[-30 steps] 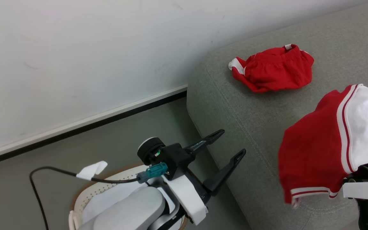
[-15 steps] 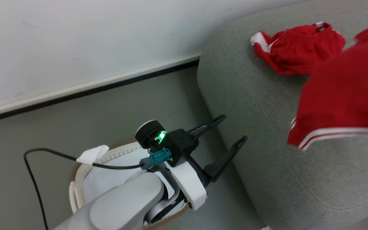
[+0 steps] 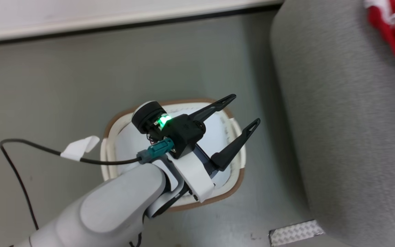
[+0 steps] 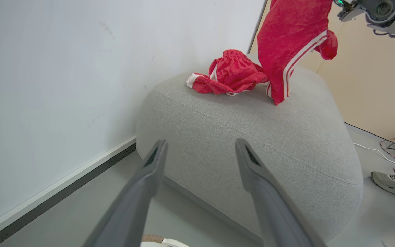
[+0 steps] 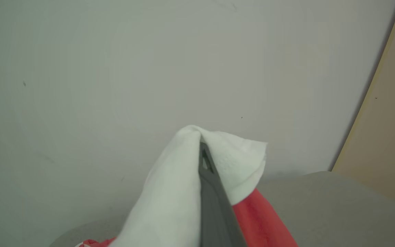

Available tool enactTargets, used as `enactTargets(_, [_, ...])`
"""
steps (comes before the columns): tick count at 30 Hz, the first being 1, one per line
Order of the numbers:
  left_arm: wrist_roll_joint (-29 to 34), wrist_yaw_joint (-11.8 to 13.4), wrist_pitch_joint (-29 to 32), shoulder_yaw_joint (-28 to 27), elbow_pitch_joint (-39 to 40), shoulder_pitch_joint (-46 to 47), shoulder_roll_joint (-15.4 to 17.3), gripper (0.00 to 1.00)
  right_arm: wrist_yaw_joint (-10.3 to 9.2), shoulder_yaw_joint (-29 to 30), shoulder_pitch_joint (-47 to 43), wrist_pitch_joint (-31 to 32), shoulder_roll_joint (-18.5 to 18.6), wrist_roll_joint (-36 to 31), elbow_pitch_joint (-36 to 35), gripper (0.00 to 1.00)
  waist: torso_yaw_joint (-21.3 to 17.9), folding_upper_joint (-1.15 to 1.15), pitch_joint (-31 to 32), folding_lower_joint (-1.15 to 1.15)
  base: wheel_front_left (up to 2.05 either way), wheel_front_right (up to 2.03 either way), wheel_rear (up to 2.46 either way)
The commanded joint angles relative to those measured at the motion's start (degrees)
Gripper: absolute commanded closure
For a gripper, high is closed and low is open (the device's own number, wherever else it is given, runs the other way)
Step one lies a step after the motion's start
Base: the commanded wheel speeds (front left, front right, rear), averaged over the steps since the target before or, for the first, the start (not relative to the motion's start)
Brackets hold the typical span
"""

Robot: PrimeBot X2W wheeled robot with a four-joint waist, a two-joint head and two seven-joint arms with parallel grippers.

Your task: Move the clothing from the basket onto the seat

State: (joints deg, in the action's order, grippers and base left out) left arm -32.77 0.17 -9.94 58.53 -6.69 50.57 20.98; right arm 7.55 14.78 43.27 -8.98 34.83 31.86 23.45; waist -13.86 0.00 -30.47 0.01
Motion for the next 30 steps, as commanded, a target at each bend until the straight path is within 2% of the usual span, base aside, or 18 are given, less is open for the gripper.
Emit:
enactTargets(1, [0.74, 0.15, -0.06, -0.06, 0.31, 0.75, 0.49, 0.00, -0.13, -1.46, 1.45, 0.67, 0.81, -0.77, 2.40, 1.00, 3.93, 0.00, -4.39, -0.01, 0.00, 0.00, 0.00])
enactTargets(6, [0.92, 0.16, -0.75, -0.09, -0.01, 0.98, 0.63, 0.00, -0.13, -6.45, 4.14, 3.45, 1.82, -2.74, 11.70, 1.00, 5.31, 0.00, -6.28, -0.01, 0.00, 0.00, 0.00])
enactTargets(8, [0.89, 0.18, -0.86, -0.06, -0.34, 0.98, 0.57, 0.00, -0.13, -8.61, 4.80, 4.39, 2.06, -2.93, 14.45, 0.92, 5.50, 0.00, -6.31, -0.01, 0.00, 0.00, 0.00])
enactTargets(11, [0.66, 0.21, -1.14, -0.08, -0.74, 0.90, 0.38, 0.00, -0.13, -10.69, 4.67, 5.98, 2.26, -2.52, 16.78, 0.89, 5.54, 0.00, -6.02, -0.01, 0.00, 0.00, 0.00])
enactTargets(17, [0.45, 0.76, -1.73, 0.07, -1.87, 0.08, 0.26, 0.00, -0.13, -16.29, 2.63, 13.97, 3.11, 0.14, 20.80, 0.65, 4.79, 0.00, -3.86, -0.01, 0.00, 0.00, 0.00])
enactTargets(19, [-0.10, 0.83, -1.80, 0.01, -2.24, -0.39, 0.27, 0.00, -0.13, -18.32, 2.14, 16.07, 3.18, 1.33, 21.06, 0.47, 4.31, 0.00, -2.91, -0.01, 0.00, 0.00, 0.00])
enactTargets(20, [-0.25, 0.87, -1.89, 0.00, -2.42, -0.55, 0.30, 0.00, -0.13, -19.10, 2.11, 16.60, 3.20, 1.68, 20.76, 0.00, 4.03, 0.00, -2.40, -0.01, 0.00, 0.00, 0.00])
enactTargets(25, [-1.14, 0.98, -2.35, -0.04, -3.27, -1.91, 0.38, 0.00, -0.13, -23.09, 1.27, 20.30, 3.44, 4.96, 19.48, 0.00, 2.64, 0.00, 1.06, -0.01, 0.00, 0.00, 0.00])
enactTargets(30, [-2.93, 1.48, -3.61, -0.75, -4.43, -4.91, 0.21, 0.00, -0.13, -27.61, -0.41, 27.99, 4.86, 7.16, 18.12, 0.00, 1.37, 0.00, 7.09, -0.01, 0.00, 0.00, 0.00])
